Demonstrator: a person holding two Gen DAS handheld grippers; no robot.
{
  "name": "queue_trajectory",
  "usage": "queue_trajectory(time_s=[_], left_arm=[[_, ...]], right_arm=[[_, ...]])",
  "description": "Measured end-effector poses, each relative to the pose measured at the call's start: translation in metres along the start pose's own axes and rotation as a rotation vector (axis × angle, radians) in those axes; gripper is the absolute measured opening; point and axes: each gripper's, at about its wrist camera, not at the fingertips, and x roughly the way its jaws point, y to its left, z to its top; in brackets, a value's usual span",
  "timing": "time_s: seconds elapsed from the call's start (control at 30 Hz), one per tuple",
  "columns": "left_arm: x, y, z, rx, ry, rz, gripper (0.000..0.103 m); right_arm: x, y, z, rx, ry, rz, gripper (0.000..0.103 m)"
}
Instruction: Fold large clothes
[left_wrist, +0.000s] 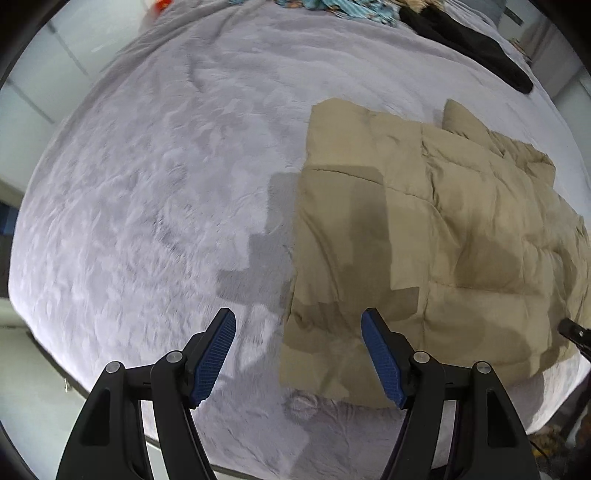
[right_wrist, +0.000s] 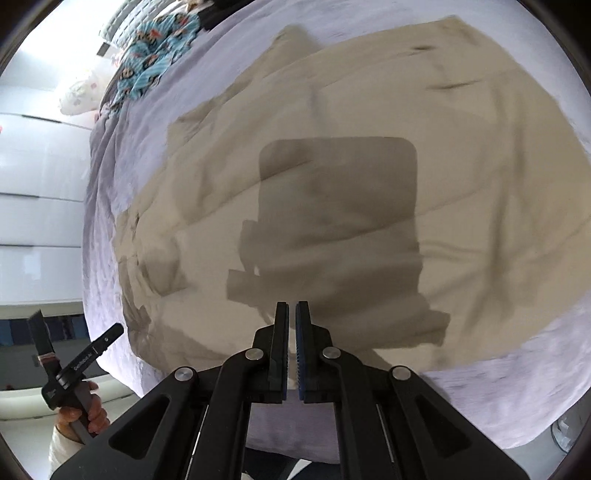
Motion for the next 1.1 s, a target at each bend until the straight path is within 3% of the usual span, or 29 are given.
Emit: queue_trajectory(time_s=[0.1,0.13,0.2,0.5,0.9,0.93,1.0,1.03,1.07,1.1], left_arm=[[0.008,-0.001,0.006,0.044,0.009,-0.014,0.076],[0.01,-0.001,0.008,0.053,0.014,-0.021,0.092],[0.013,0.0,0.009,0.06,0.003,-0.042,0.101],[0.02,0.009,0.018,0.046,-0.001,-0.137,0.102],[0.038,0.019,0.03,0.055,-0.008,-0.137,0.102],[0.04,0.021,0.031,0.049,-0.006,-0.147,0.102],[0.044,0.026,0.033,0.037,-0.003,-0.159,0.102],[0.045,0.029,0.035,0.033,0.001,-0.173,0.102],[0.048,0.033,0.037,0.033,0.01,-0.207,0.102],[0.05,0.038,0.04,0.029,0.021,-0.261,0.102]], right_arm=[[0.012,0.02,-0.003,0.0,0.016,-0.006,0.004],[0.016,0.025,-0.003,0.0,0.021,-0.01,0.004],[0.019,0.033,-0.005,-0.007,0.027,-0.028,0.004],[0.027,0.05,-0.008,-0.01,0.044,-0.074,0.004],[0.042,0.072,-0.007,-0.023,0.053,-0.096,0.004],[0.043,0.074,-0.007,-0.025,0.055,-0.098,0.007],[0.046,0.076,-0.007,-0.028,0.057,-0.096,0.029],[0.048,0.077,-0.007,-0.028,0.059,-0.081,0.057],[0.049,0.079,-0.008,-0.031,0.059,-0.067,0.073],[0.05,0.082,-0.008,-0.039,0.059,-0.068,0.073]])
